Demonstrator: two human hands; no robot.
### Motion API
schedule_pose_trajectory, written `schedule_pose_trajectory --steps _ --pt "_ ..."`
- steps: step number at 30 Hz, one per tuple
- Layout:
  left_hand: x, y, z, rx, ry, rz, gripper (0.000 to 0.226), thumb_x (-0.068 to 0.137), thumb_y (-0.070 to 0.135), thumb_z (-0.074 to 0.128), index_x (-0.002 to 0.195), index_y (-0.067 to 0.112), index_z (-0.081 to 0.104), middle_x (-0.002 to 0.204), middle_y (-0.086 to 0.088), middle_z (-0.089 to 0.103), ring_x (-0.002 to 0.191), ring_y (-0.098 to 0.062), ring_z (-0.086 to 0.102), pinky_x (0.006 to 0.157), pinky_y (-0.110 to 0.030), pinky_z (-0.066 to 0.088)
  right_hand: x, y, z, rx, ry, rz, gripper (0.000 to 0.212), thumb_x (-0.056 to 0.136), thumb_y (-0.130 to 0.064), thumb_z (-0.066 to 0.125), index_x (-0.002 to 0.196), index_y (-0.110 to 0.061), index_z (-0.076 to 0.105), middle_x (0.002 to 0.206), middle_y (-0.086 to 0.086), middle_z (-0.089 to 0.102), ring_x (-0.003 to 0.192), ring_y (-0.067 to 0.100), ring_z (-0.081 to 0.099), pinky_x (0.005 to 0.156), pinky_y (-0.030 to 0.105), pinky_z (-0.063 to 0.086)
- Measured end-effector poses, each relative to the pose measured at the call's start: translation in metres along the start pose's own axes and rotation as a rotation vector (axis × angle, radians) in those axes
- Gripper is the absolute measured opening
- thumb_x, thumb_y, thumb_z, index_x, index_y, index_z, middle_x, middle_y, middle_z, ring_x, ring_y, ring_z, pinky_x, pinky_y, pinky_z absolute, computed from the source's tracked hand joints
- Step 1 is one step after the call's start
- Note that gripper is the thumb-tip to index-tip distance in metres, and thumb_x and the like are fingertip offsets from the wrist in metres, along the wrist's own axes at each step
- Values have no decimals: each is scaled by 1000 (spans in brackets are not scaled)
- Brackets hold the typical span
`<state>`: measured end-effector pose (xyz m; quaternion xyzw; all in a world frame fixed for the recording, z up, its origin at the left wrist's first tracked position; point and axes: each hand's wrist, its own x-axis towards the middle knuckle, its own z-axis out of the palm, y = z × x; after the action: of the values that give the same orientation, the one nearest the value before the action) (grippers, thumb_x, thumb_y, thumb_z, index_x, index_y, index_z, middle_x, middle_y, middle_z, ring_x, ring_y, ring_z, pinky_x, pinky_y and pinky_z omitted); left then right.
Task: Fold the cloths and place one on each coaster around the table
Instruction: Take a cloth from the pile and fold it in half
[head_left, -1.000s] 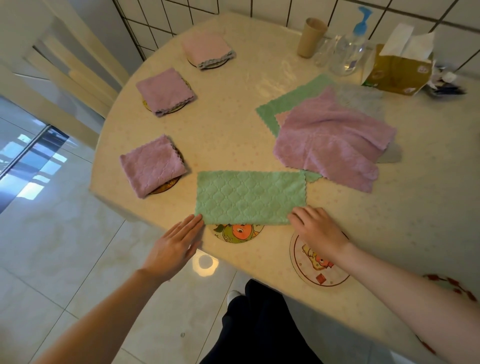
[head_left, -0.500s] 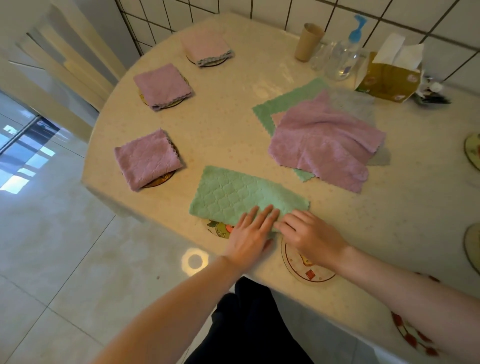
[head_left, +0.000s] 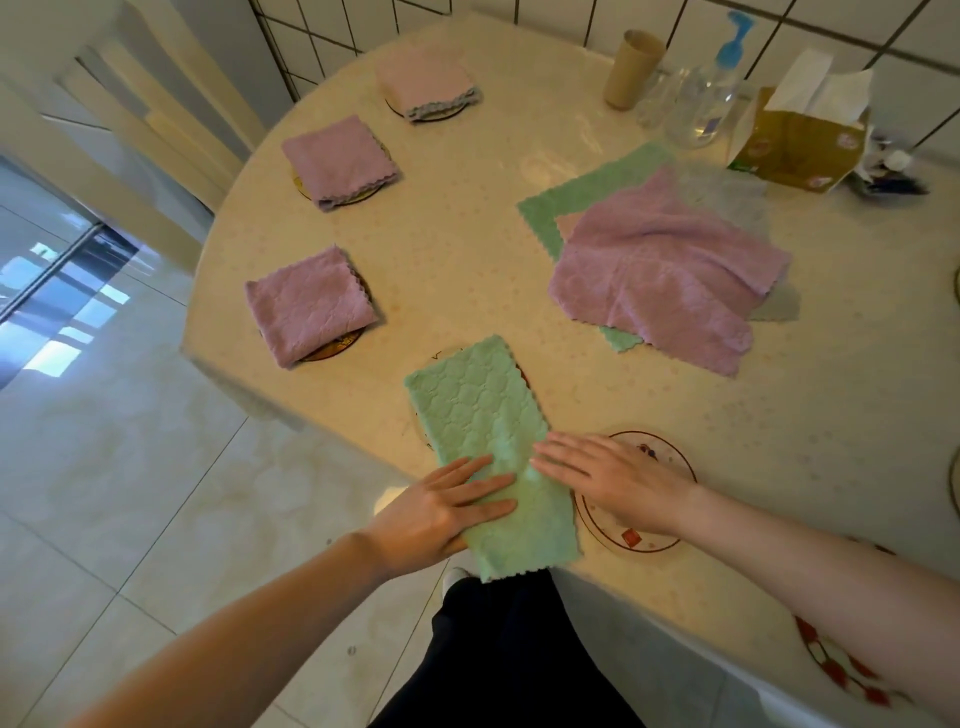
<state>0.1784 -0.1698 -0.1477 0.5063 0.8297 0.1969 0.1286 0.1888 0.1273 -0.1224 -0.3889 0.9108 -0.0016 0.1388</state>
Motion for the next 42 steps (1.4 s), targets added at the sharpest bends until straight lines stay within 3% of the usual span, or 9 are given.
schedule_pose_trajectory --steps 5,7,9,16,20,26,31,35,42 --pt "-2 12 -14 -288 -23 -254 45 97 36 32 141 35 43 145 10 45 140 -6 29 114 -24 27 10 7 10 49 -17 -60 81 72 -5 65 145 -19 31 148 0 39 137 18 35 114 34 26" --pt "7 12 -19 -532 -25 -492 42 94 27 38 132 38 53 123 4 65 106 1 58 88 -25 46 14 9 4 227 -1 -12 70 82 -20 61 145 -26 29 143 -5 40 133 14 36 113 30 29" --pt "18 6 -31 -754 65 -710 34 93 42 48 115 25 67 101 -8 71 68 -10 53 66 -41 49 24 10 -7 479 45 88 65 83 -32 60 142 -28 33 137 -9 42 127 8 36 108 24 32" --pt "41 -15 -60 -1289 417 -1131 27 95 38 52 91 16 67 87 -2 71 77 -16 68 71 -35 58 83 15 -32 1186 286 558 17 88 -21 64 105 -23 69 92 -9 70 85 5 64 72 18 50" --pt "46 -20 -55 -1297 568 -1175 17 97 35 51 97 26 65 93 -1 72 82 -17 70 69 -38 59 110 27 -27 1226 290 703 26 91 -34 56 91 -9 63 81 12 67 73 25 64 61 43 49" --pt "53 -16 -45 -1217 700 -1168 20 101 27 43 114 23 57 101 2 69 84 -6 69 59 -27 56 130 27 -29 1094 278 762 25 97 -34 46 79 -16 45 63 -1 46 54 13 41 51 30 29" --pt "53 -11 -32 -1198 729 -1286 19 99 30 44 108 17 55 102 -3 68 90 -16 67 79 -48 57 133 23 -25 918 257 766 25 98 -35 44 85 -13 44 59 -5 45 50 12 40 45 28 25" --pt "62 -14 -32 -941 662 -1487 19 95 36 45 105 20 42 95 -1 61 88 -22 60 79 -49 54 142 20 -25 719 182 822 22 99 -36 41 89 -16 42 70 -2 53 63 23 53 49 32 33" --pt "51 -18 -33 -254 360 -1268 51 96 44 39 143 40 19 103 5 51 76 -24 60 60 -36 50 142 16 -32 535 128 817 23 101 -35 31 101 -14 40 79 7 60 68 32 59 59 43 52"
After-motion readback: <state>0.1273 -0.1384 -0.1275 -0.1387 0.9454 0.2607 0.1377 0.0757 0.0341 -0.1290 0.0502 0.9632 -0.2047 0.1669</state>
